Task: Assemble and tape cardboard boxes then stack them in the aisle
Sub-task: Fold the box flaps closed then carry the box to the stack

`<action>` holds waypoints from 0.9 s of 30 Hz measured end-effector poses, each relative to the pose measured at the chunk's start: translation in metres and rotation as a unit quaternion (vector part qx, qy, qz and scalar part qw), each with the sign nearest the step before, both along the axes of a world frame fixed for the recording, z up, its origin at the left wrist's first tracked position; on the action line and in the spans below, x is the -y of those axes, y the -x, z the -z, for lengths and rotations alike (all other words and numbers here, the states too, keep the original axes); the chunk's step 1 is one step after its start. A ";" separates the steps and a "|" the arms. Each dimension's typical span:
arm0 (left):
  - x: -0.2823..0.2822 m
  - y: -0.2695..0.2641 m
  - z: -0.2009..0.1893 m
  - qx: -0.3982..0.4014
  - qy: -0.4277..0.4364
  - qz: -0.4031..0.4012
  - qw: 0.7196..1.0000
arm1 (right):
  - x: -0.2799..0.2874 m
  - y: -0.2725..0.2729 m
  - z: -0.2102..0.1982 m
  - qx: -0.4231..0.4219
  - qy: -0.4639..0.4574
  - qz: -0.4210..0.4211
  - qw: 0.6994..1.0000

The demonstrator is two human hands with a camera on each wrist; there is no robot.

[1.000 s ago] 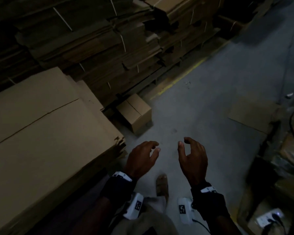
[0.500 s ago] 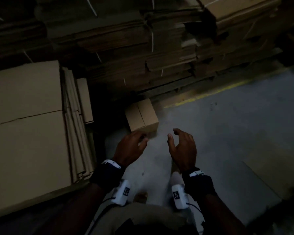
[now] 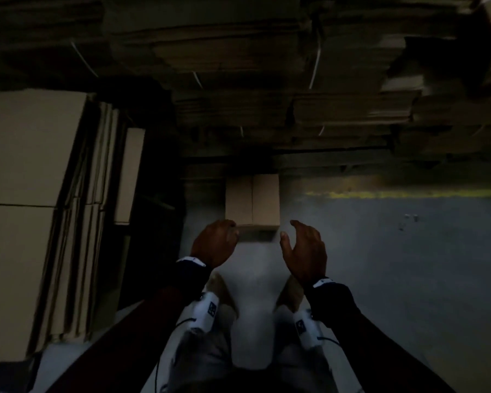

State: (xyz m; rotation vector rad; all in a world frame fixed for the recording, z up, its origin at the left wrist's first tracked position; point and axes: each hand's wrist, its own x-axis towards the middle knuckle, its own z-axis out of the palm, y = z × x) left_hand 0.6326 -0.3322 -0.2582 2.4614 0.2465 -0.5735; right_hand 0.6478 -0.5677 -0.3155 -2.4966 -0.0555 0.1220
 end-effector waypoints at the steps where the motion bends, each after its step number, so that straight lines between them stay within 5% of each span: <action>1: -0.002 -0.006 0.013 -0.017 0.003 -0.009 1.000 | 0.001 -0.010 0.012 -0.017 0.001 -0.001 1.000; 5: -0.020 -0.037 0.094 -0.049 0.017 -0.065 0.997 | -0.006 -0.047 0.084 -0.045 -0.003 -0.005 0.999; 12: -0.049 -0.092 0.331 -0.079 0.042 -0.154 0.984 | -0.031 -0.102 0.297 -0.129 -0.020 -0.012 0.991; 16: -0.075 -0.102 0.446 -0.070 0.073 -0.234 0.967 | -0.039 -0.127 0.385 -0.163 -0.064 0.033 0.984; 22: -0.075 -0.104 0.474 -0.033 0.203 -0.260 0.943 | -0.044 -0.140 0.425 -0.245 -0.164 0.054 0.954; 25: -0.075 -0.092 0.443 -0.033 0.212 -0.255 0.943 | -0.039 -0.134 0.380 -0.241 -0.163 0.056 0.955; 27: -0.068 -0.082 0.386 -0.023 0.214 -0.261 0.941 | -0.032 -0.126 0.327 -0.242 -0.172 0.060 0.953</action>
